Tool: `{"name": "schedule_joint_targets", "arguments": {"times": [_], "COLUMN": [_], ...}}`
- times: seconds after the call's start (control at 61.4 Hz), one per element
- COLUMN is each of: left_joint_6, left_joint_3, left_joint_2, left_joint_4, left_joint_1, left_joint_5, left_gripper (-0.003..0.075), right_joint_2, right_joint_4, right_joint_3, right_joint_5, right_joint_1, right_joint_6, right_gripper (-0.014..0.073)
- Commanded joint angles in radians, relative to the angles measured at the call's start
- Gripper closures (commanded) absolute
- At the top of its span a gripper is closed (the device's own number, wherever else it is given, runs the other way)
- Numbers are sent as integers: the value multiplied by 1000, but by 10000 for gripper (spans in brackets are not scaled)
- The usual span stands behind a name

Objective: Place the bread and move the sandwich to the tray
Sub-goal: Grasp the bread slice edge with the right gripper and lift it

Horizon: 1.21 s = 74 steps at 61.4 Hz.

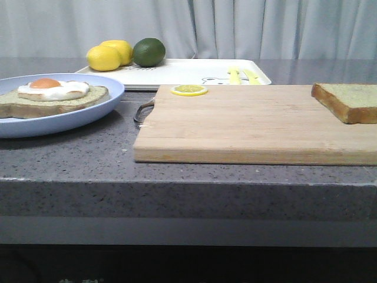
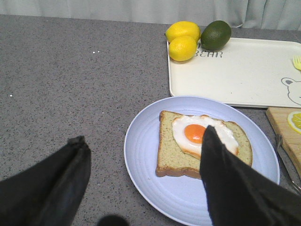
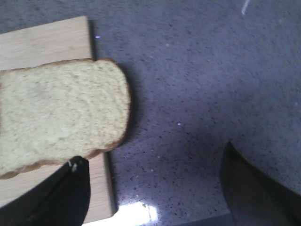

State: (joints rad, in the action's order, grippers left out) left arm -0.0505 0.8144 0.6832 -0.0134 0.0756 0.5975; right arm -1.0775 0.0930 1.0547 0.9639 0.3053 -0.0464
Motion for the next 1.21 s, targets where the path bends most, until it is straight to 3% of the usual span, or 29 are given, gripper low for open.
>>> {"name": "schedule_joint_targets", "arguments": {"times": [0.0, 0.244, 0.424, 0.782, 1.19], "left_joint_6": [5, 5, 5, 5, 5], "left_joint_3": [36, 36, 36, 36, 36], "left_joint_2": [3, 3, 3, 3, 3], "left_joint_4": [-5, -5, 3, 7, 23], "left_joint_1": [2, 17, 70, 84, 78], "left_joint_5": [-64, -61, -63, -63, -64], "left_gripper": [229, 229, 229, 229, 229], "right_joint_2": [-59, -257, -387, -534, -611], "right_joint_4": [95, 560, 780, 865, 884], "right_joint_3": [57, 61, 66, 77, 78], "right_joint_5": [8, 152, 253, 289, 339], "right_joint_1": [86, 287, 307, 297, 264], "right_joint_6": [58, 367, 549, 650, 668], "right_gripper": [14, 14, 14, 14, 14]}}
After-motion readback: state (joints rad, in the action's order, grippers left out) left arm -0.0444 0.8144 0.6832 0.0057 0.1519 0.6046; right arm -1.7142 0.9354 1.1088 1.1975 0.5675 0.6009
